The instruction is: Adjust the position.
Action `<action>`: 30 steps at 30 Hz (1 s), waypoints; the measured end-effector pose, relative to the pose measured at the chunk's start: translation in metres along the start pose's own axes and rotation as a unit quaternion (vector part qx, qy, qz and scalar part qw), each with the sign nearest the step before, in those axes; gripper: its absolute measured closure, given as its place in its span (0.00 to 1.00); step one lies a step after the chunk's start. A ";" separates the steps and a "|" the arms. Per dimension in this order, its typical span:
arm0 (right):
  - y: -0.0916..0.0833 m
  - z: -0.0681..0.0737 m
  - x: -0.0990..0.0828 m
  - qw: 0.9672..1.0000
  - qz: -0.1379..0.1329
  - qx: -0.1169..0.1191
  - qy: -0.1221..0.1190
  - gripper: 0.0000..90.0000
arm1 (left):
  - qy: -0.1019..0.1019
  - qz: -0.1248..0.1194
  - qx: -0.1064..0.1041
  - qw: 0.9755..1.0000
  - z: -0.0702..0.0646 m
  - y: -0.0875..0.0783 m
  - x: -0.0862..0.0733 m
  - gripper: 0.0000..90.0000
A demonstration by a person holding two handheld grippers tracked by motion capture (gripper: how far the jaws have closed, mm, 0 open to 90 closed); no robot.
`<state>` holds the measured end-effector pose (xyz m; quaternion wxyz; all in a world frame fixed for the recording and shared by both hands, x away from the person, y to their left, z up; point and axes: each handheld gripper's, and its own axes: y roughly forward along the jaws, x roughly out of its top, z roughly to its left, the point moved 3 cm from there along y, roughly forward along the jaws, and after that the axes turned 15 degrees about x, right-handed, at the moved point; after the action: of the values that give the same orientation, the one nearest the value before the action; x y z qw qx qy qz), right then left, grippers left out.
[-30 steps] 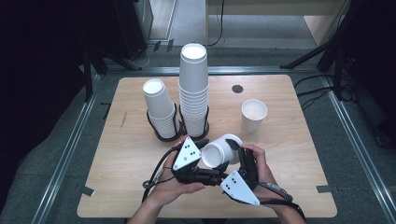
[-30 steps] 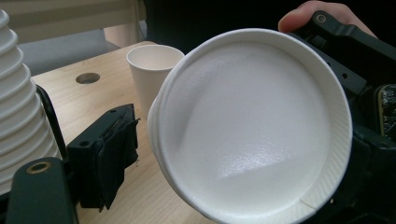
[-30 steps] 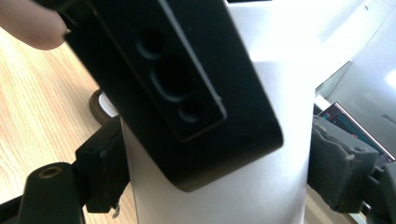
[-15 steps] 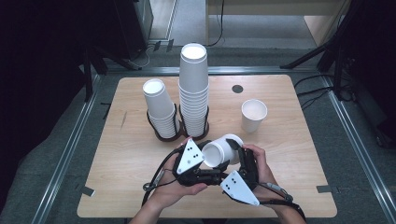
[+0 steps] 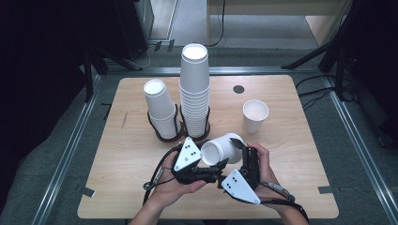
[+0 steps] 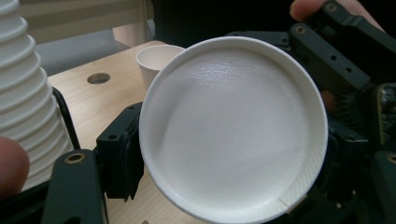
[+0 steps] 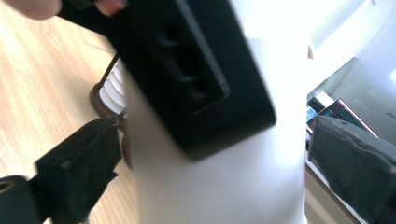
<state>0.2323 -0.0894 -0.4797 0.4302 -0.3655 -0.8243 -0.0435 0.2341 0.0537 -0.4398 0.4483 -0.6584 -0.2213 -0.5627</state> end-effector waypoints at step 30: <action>-0.045 -0.031 -0.005 0.955 -0.067 -0.006 0.288 0.01 | -0.072 -0.104 0.063 0.990 0.031 0.003 -0.008 0.27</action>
<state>0.2265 -0.1367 -0.4537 0.6430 -0.2838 -0.6880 -0.1807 0.2510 0.0806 -0.4473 0.4108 -0.6409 -0.3555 -0.5423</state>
